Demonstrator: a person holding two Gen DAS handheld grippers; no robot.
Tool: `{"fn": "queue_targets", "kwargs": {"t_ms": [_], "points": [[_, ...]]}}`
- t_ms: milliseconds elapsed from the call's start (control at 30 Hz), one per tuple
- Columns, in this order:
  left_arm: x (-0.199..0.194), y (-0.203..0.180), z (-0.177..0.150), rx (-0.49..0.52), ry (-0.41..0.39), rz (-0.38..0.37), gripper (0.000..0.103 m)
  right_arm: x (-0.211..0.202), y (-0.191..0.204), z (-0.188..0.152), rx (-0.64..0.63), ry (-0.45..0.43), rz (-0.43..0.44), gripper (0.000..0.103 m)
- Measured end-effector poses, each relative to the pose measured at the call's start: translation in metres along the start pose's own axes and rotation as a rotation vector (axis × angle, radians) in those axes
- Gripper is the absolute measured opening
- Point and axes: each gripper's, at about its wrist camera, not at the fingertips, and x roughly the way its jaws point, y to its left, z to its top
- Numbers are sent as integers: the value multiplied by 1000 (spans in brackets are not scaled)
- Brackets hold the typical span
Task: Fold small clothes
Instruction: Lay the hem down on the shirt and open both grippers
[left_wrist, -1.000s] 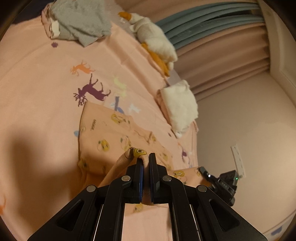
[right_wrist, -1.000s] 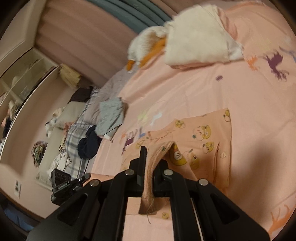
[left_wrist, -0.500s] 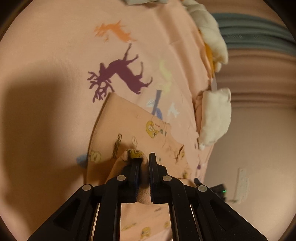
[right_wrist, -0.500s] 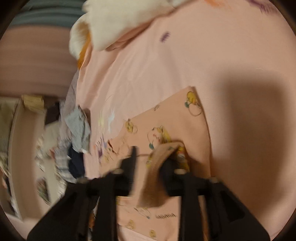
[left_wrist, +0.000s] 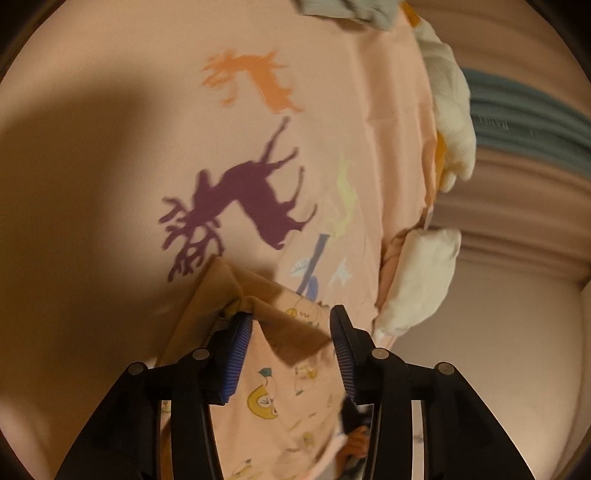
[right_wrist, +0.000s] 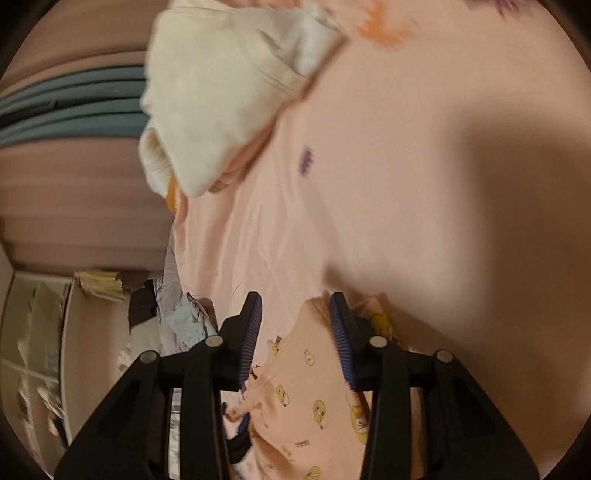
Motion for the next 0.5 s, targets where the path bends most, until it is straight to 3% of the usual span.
{"fn": "queue_targets", "kwargs": {"t_ms": [100, 167, 267, 433, 500], "points": [[-9, -13, 2, 86, -21, 71, 45, -12, 18, -3, -152, -20, -21, 39], [-20, -19, 6, 127, -67, 114, 55, -17, 29, -9, -237, -18, -32, 39], [-34, -27, 7, 188, -109, 148, 56, -20, 48, -23, -375, 24, -30, 39], [-27, -51, -26, 448, -61, 286, 56, 7, 78, -59, -658, 122, -188, 39], [-18, -59, -48, 556, -21, 320, 56, 21, 91, -79, -784, 171, -199, 39]]}}
